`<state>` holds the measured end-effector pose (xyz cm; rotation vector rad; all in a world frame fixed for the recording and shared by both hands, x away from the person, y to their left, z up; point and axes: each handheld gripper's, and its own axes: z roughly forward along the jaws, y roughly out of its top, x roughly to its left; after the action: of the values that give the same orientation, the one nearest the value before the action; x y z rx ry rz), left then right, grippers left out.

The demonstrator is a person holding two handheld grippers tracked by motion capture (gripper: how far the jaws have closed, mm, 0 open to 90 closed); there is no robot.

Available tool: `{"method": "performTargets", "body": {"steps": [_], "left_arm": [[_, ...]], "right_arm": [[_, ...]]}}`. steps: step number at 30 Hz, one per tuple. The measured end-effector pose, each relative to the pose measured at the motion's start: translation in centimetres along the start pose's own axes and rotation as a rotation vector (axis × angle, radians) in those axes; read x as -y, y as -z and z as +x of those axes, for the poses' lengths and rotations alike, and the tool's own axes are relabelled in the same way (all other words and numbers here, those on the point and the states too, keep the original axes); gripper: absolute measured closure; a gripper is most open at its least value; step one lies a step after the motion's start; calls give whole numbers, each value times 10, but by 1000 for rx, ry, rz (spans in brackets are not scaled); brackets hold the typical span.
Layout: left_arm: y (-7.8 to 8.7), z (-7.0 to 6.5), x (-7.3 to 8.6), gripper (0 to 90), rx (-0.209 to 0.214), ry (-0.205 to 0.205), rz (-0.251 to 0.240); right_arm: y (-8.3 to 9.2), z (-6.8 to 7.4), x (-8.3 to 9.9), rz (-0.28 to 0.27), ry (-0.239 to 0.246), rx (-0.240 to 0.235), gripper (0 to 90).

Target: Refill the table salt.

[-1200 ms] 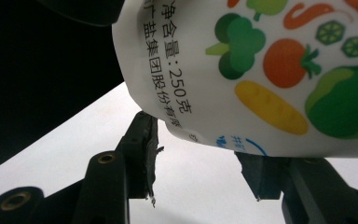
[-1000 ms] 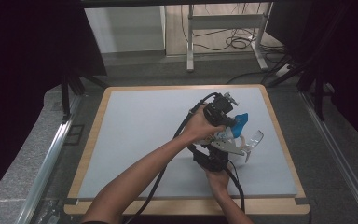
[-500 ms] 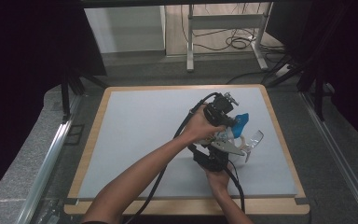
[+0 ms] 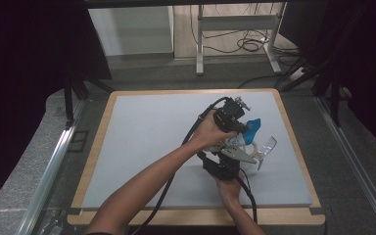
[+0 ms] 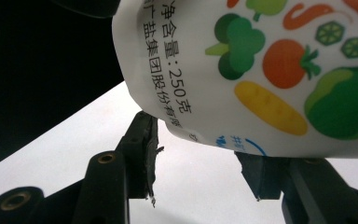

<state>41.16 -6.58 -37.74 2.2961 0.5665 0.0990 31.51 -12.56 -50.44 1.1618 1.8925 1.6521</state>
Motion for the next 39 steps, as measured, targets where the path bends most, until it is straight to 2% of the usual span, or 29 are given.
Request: {"method": "performTargets", "body": {"steps": [13,21,39], "left_arm": [[1,1,0,893,10,-15,5],[0,1,0,894,18,-6,0],[-5,2,-5,894,0,-21,26]], "right_arm": [[0,0,0,0,3,-2,514],[0,1,-1,0,0,-6,514],[-1,-2,-5,-20,0,-4,515]]}}
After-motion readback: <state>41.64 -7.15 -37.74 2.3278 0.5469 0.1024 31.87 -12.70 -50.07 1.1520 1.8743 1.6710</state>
